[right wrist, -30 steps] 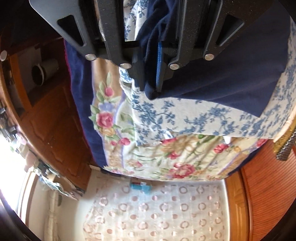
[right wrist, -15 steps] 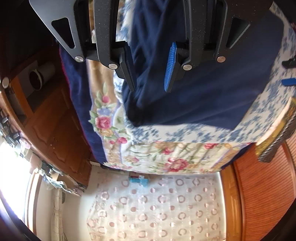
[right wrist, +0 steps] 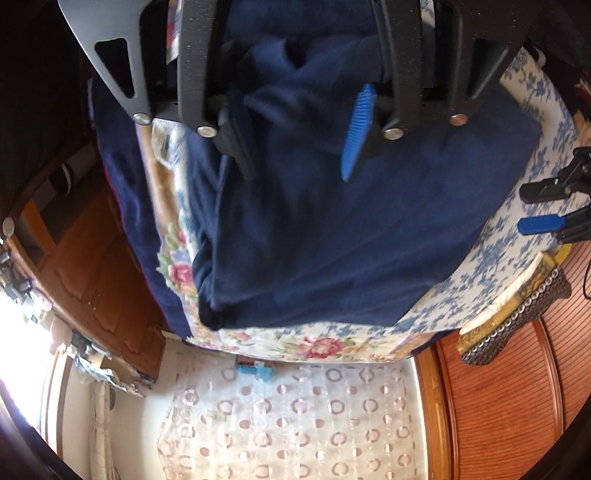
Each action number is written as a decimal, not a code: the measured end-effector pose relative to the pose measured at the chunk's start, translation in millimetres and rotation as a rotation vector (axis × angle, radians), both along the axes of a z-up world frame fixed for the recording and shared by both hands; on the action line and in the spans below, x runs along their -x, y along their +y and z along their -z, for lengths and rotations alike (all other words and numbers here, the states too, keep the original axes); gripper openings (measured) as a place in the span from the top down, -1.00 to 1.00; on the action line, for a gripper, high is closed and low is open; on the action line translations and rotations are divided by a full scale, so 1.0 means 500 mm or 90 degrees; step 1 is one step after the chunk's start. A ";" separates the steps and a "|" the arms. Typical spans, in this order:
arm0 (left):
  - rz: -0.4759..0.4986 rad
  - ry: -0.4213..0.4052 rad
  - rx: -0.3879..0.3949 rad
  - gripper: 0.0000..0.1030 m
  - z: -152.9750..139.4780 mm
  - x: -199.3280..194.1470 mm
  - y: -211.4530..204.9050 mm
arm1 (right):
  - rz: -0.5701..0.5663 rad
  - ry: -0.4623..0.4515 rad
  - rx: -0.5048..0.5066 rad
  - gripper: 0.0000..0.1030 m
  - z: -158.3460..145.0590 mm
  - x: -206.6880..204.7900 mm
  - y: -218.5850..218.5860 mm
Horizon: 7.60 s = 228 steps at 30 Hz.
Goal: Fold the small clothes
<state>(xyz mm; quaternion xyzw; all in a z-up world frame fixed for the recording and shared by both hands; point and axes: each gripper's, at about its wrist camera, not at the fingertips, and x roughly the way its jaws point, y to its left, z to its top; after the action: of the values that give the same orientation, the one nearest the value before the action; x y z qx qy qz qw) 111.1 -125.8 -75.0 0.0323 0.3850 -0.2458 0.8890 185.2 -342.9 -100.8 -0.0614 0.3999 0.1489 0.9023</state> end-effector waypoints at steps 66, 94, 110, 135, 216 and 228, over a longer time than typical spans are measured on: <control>0.042 -0.067 0.131 0.97 -0.127 0.097 0.050 | 0.045 -0.138 -0.151 0.90 -0.116 0.192 -0.134; -0.092 -0.264 0.136 0.98 -0.497 -0.069 0.247 | -0.074 -0.362 -0.129 0.90 -0.510 0.082 0.058; -0.109 -0.157 0.050 0.97 -0.249 0.007 0.273 | -0.117 -0.264 -0.103 0.90 -0.367 0.050 0.134; -0.108 -0.054 0.037 0.96 -0.091 0.110 0.248 | -0.120 -0.106 -0.124 0.90 -0.126 0.147 0.121; -0.176 0.007 0.034 0.17 -0.006 -0.318 0.286 | -0.070 -0.047 -0.101 0.89 0.006 -0.331 0.131; -0.162 0.041 0.069 0.99 0.037 -0.372 0.288 | -0.089 -0.051 -0.096 0.88 0.002 -0.332 0.141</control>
<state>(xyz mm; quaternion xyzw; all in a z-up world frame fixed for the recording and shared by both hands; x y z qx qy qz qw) 297.3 18.1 -93.4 -0.0725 0.4008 -0.1526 0.9004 351.3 -272.4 -102.0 -0.0267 0.3458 0.2384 0.9071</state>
